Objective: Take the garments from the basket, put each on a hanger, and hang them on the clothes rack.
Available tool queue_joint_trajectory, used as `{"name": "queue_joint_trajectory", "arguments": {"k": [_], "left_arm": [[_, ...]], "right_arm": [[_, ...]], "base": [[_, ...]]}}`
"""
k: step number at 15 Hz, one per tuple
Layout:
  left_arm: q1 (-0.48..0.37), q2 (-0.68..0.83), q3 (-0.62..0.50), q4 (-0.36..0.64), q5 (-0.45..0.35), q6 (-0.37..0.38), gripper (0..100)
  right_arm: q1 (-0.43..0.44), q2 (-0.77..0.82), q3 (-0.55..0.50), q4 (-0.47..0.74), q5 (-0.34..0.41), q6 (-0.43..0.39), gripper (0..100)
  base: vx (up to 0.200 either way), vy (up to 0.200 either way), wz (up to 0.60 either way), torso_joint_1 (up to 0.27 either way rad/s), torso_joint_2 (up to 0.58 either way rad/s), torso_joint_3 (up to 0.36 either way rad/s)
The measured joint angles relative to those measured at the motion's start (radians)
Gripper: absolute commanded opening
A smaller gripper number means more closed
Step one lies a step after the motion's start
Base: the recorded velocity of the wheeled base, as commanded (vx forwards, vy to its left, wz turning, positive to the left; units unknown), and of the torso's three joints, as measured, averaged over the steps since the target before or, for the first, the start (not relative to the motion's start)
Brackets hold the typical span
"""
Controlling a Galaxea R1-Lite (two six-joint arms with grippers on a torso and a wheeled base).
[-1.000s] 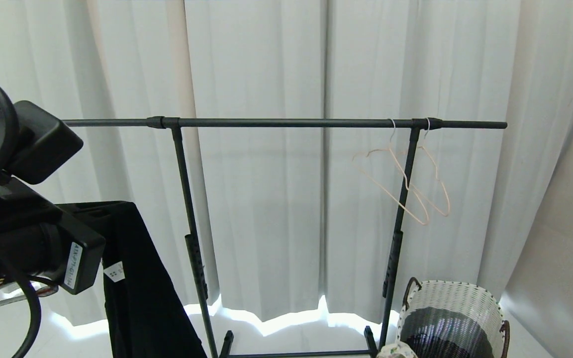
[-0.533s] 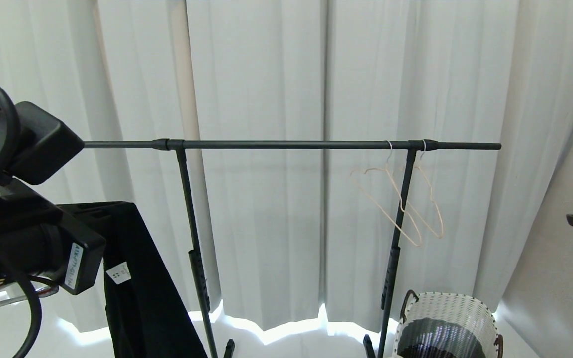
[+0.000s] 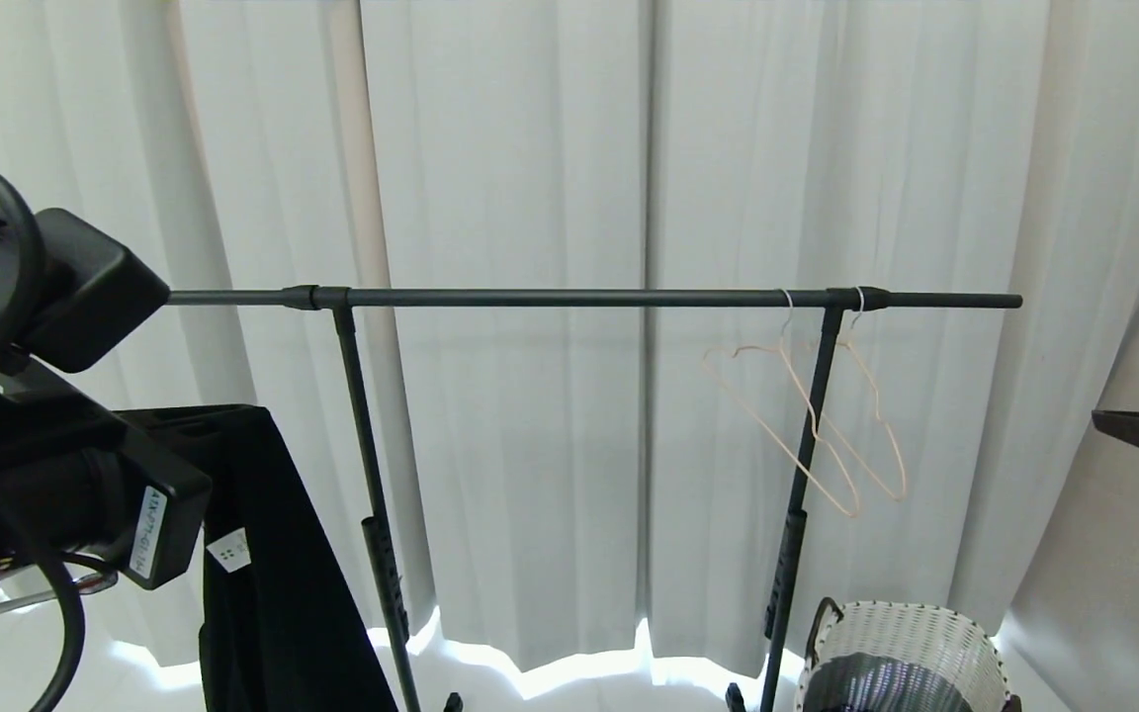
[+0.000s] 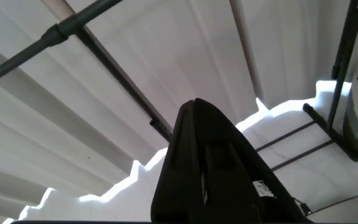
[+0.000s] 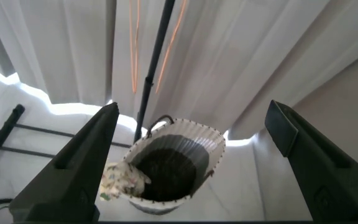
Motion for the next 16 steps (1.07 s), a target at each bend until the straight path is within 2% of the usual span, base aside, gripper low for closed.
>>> {"name": "queue_joint_trajectory", "arguments": {"k": [9,13,16], "left_arm": [[-0.001,-0.003,-0.001,-0.002,0.0,0.001,0],[-0.001,-0.003,0.002,-0.001,0.001,0.001,0],[-0.003,-0.005,0.005,-0.003,0.001,0.001,0]], "right_arm": [[0.0,0.061,-0.001,0.0,0.0,0.086,100],[0.0,0.12,0.003,-0.005,-0.001,0.111,100],[0.0,0.227,0.004,-0.057,-0.006,0.156,100]], "base": [[0.2,0.0,0.0,0.001,0.0,-0.001],[0.0,0.0,0.0,0.0,0.0,0.0],[0.0,0.0,0.0,0.0,0.0,0.0]]}}
